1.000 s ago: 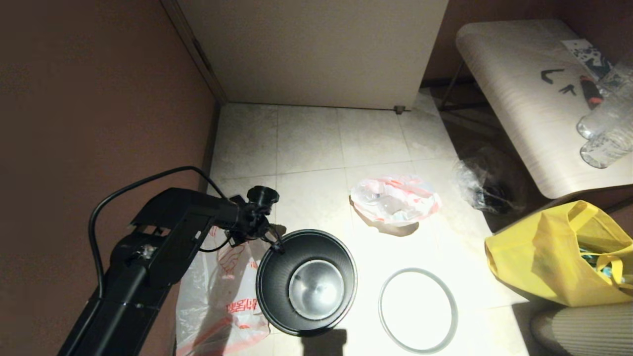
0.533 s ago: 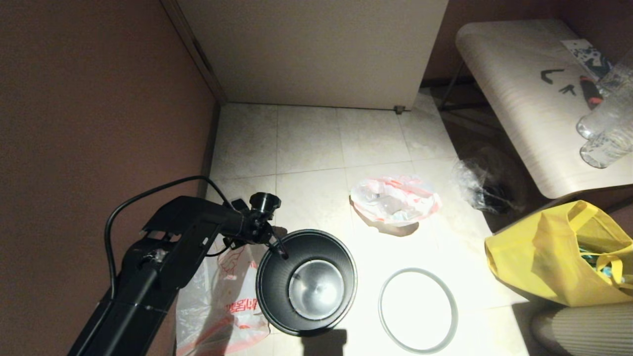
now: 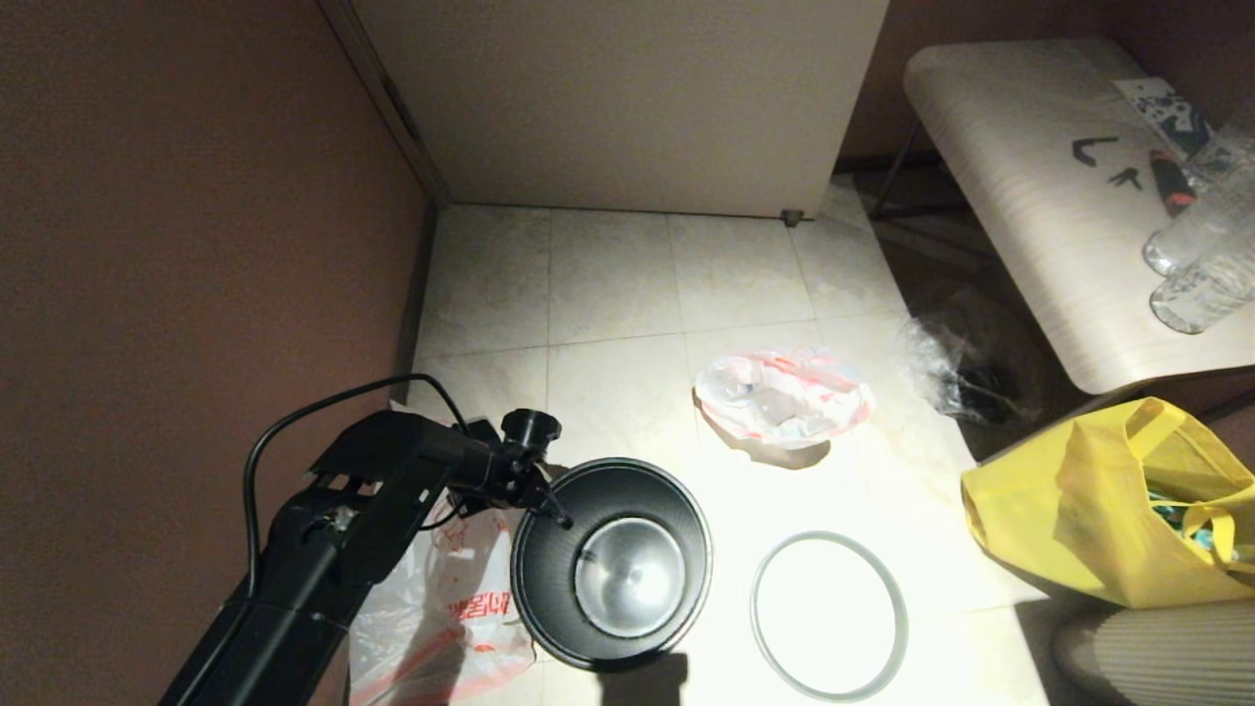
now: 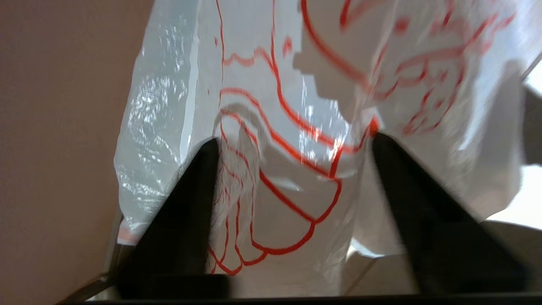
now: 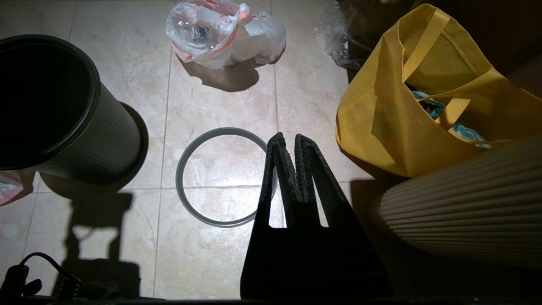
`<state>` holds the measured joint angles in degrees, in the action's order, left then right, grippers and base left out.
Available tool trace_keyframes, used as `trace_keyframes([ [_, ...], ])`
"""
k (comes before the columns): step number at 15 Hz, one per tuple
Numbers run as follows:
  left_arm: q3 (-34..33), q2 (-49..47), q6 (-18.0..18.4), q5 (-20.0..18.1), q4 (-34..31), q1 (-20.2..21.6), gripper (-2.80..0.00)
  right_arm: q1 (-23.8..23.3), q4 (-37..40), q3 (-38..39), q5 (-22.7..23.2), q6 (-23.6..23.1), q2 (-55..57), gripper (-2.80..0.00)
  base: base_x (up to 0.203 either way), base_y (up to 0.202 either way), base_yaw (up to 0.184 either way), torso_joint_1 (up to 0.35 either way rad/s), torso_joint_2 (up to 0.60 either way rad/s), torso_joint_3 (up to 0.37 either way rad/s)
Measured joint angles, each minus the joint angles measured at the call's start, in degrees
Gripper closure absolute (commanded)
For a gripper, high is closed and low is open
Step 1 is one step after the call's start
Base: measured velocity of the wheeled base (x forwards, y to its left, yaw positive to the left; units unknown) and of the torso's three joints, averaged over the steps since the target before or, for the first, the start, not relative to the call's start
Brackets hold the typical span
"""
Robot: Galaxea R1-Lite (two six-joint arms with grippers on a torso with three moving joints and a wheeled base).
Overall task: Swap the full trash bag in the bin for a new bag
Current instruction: Pick up a new trash bag
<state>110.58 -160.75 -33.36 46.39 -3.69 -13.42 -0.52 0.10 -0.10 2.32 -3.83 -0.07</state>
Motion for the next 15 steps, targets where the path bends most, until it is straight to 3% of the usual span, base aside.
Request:
trace_keyframes([
  [10,-2.42,0.65,-0.37,0.09,-0.16,-0.33,0.0,0.0,0.0,0.02,0.01,0.0,0.0,0.0,0.0,0.0,0.0,0.0,0.0,0.0],
  [13,-10.97,5.65,-2.32,0.17,-0.11,-0.77,0.0,0.0,0.0,0.0,0.02,0.0,0.0,0.0,0.0,0.0,0.0,0.0,0.0,0.0],
  [15,-21.14,11.81,-4.73,0.17,-0.04,-1.69,0.0,0.0,0.0,0.0,0.01,0.0,0.0,0.0,0.0,0.0,0.0,0.0,0.0,0.0],
])
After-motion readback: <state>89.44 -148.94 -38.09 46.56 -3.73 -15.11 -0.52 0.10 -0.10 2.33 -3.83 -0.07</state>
